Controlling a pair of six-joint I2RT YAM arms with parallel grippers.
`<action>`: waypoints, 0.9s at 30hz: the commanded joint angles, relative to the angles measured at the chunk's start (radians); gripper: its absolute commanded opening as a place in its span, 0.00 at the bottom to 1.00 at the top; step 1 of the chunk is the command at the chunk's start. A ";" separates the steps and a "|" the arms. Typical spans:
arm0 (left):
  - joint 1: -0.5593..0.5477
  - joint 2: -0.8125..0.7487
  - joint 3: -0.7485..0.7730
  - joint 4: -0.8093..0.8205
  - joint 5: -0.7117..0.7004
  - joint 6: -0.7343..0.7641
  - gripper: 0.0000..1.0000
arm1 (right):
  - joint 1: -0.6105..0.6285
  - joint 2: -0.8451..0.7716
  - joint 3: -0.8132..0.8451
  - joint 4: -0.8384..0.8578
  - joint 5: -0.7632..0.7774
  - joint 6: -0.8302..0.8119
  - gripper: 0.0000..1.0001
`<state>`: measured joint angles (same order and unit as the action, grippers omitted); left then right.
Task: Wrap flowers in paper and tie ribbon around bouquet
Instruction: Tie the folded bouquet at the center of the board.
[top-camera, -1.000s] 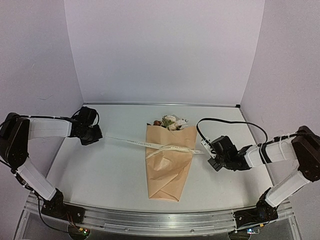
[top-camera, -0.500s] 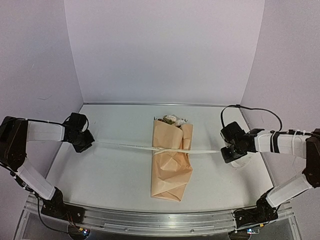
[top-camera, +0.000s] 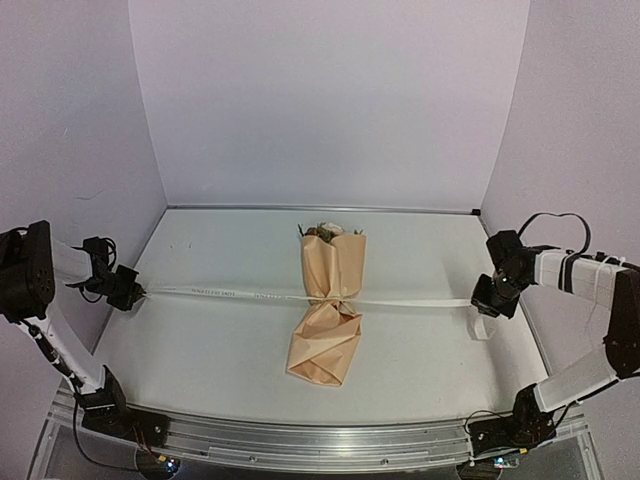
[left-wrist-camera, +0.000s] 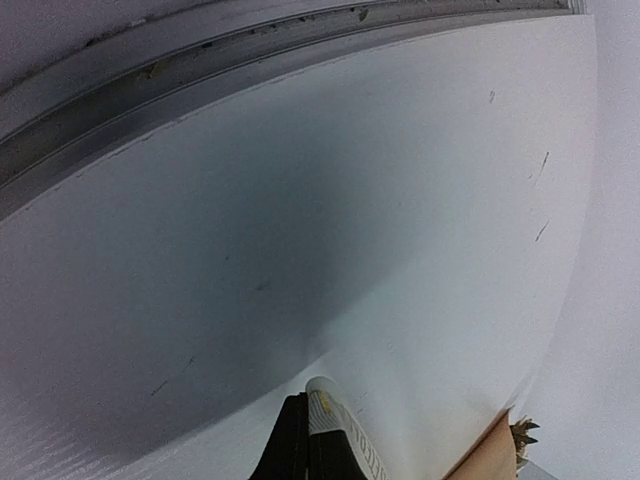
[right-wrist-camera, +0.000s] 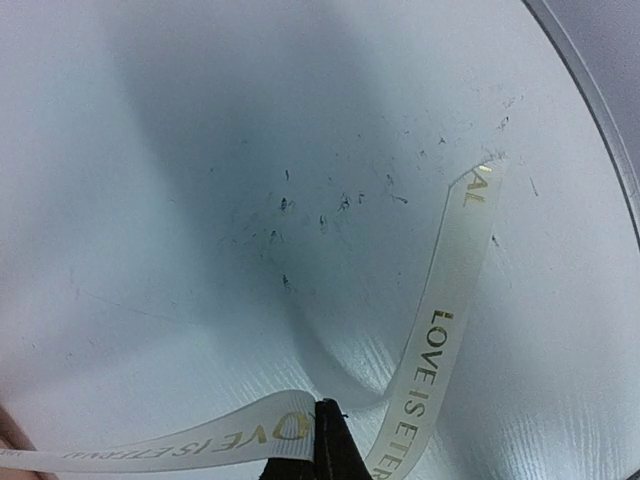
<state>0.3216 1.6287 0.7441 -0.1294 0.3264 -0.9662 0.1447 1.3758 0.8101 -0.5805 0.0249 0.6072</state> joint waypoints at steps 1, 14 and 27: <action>0.119 0.027 0.047 0.052 -0.030 -0.049 0.00 | -0.106 -0.030 0.010 -0.045 0.015 0.130 0.00; 0.188 0.023 0.053 0.015 -0.060 -0.003 0.00 | -0.257 -0.077 -0.031 -0.078 0.035 0.205 0.00; 0.227 -0.007 0.033 0.018 -0.078 -0.021 0.00 | -0.373 -0.080 -0.022 -0.115 -0.009 0.209 0.00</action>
<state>0.4135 1.6356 0.7597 -0.1674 0.5131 -0.9089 -0.1758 1.3136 0.7719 -0.6837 -0.1584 0.7948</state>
